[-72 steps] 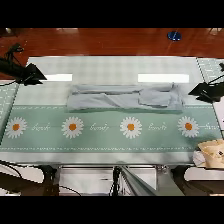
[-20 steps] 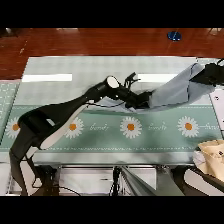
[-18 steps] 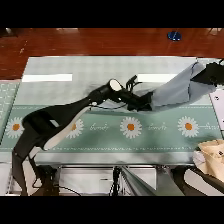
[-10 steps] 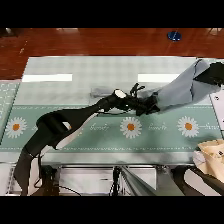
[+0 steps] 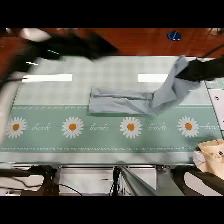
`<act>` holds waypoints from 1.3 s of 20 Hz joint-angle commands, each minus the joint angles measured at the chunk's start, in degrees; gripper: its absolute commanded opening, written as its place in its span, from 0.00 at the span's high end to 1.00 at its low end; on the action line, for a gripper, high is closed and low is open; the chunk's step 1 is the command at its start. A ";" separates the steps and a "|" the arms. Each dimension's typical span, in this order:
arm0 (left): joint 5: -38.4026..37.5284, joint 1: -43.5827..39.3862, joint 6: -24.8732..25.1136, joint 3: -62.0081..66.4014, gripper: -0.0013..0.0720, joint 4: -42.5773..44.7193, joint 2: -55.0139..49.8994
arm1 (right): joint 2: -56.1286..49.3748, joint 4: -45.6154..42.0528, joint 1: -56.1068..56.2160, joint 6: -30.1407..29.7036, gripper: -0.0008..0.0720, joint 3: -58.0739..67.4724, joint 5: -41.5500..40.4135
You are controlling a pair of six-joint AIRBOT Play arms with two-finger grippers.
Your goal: Fold the shirts.
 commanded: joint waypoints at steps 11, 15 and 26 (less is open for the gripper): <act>-15.19 38.53 0.98 -0.07 0.95 6.01 29.73 | -24.74 0.46 35.04 7.17 0.95 0.02 -32.59; -15.78 33.16 0.98 -0.07 0.95 10.93 29.73 | -29.40 6.36 39.10 7.15 0.83 0.02 -39.34; -14.25 24.48 0.85 -6.95 0.95 19.76 26.29 | -18.71 24.63 30.64 -7.39 0.21 0.07 -34.05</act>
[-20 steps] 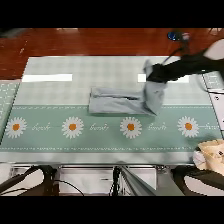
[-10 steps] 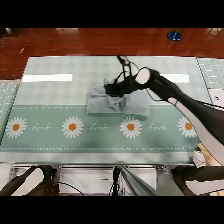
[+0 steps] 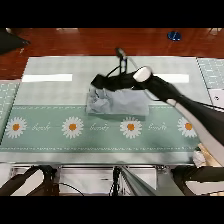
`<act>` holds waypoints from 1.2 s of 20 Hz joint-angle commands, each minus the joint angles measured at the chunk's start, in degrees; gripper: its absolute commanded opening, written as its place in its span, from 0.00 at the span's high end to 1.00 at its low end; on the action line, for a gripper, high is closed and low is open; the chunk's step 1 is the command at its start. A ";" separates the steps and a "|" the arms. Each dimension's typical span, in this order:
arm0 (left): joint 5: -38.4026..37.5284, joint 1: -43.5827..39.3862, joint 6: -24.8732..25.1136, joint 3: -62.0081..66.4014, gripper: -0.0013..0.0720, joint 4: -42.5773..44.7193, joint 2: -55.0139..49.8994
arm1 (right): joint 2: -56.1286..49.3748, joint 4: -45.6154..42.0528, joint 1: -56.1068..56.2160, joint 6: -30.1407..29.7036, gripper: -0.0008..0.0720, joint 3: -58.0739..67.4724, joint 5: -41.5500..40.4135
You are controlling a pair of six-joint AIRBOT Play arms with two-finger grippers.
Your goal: Fold the shirts.
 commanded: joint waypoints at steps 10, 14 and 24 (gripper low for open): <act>3.78 -0.98 -1.27 -17.00 0.35 25.88 -5.09 | 15.78 -33.99 -44.96 1.46 0.18 -7.91 40.94; 11.96 -0.98 -4.63 -24.00 0.35 34.14 -5.11 | 10.64 -20.74 -47.65 -2.75 0.18 -14.23 37.07; 17.40 -1.11 -4.61 -29.18 0.35 34.16 -5.35 | -6.88 -5.29 -32.98 -7.19 0.19 -15.67 24.37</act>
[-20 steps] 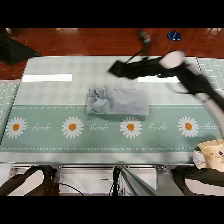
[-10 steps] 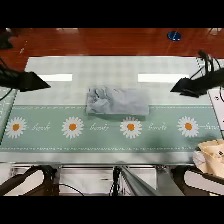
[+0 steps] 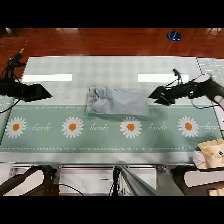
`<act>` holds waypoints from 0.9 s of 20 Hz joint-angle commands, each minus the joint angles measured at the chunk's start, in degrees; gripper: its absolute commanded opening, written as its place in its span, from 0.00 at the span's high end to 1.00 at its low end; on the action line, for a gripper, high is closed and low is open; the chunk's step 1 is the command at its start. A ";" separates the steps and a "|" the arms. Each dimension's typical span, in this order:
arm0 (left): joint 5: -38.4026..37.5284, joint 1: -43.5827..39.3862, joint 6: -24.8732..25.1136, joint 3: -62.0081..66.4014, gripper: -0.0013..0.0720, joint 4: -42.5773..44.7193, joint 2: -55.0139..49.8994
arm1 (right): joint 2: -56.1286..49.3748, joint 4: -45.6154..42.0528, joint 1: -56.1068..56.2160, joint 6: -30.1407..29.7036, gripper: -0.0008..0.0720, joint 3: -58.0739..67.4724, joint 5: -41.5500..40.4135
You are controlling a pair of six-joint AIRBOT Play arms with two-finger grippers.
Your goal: Fold the shirts.
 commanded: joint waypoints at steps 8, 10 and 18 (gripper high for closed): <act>0.81 -0.02 -0.07 -0.57 0.35 0.37 -0.02 | -2.27 17.46 8.85 -4.46 0.95 1.79 8.22; 0.83 -0.02 -0.09 -0.57 0.36 0.37 -0.02 | 5.05 15.58 6.80 -2.05 0.95 3.48 11.15; 1.01 -0.02 -1.88 -0.57 0.36 -1.46 -0.02 | 42.58 -11.69 -21.40 25.20 0.96 5.33 28.02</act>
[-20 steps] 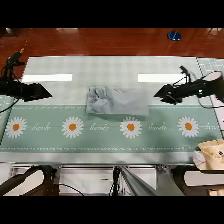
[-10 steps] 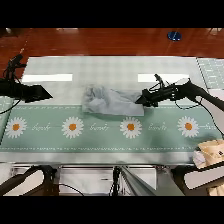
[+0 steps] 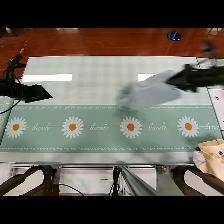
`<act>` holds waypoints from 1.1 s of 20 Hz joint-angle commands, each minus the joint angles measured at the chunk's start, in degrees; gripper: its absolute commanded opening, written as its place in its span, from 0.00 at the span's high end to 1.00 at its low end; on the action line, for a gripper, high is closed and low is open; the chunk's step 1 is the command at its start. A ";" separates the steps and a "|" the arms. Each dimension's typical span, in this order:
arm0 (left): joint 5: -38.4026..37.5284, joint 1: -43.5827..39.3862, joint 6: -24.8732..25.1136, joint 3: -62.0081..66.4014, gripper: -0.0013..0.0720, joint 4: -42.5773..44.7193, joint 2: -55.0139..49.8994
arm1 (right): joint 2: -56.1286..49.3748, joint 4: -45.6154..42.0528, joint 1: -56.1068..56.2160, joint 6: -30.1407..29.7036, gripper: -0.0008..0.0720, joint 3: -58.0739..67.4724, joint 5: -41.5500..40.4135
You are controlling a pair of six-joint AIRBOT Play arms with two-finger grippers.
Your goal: Fold the shirts.
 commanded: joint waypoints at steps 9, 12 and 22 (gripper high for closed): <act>0.55 -0.02 1.62 -0.02 0.36 -2.67 -0.02 | 24.15 -25.53 -52.50 7.52 0.96 2.75 23.02; 0.39 0.00 3.67 -0.02 0.36 -2.60 -0.02 | 23.71 -44.30 -53.99 3.87 0.96 2.73 23.04; 5.27 0.00 3.65 0.00 0.36 -2.45 -0.15 | 16.90 -64.94 -54.05 2.80 0.96 0.46 22.99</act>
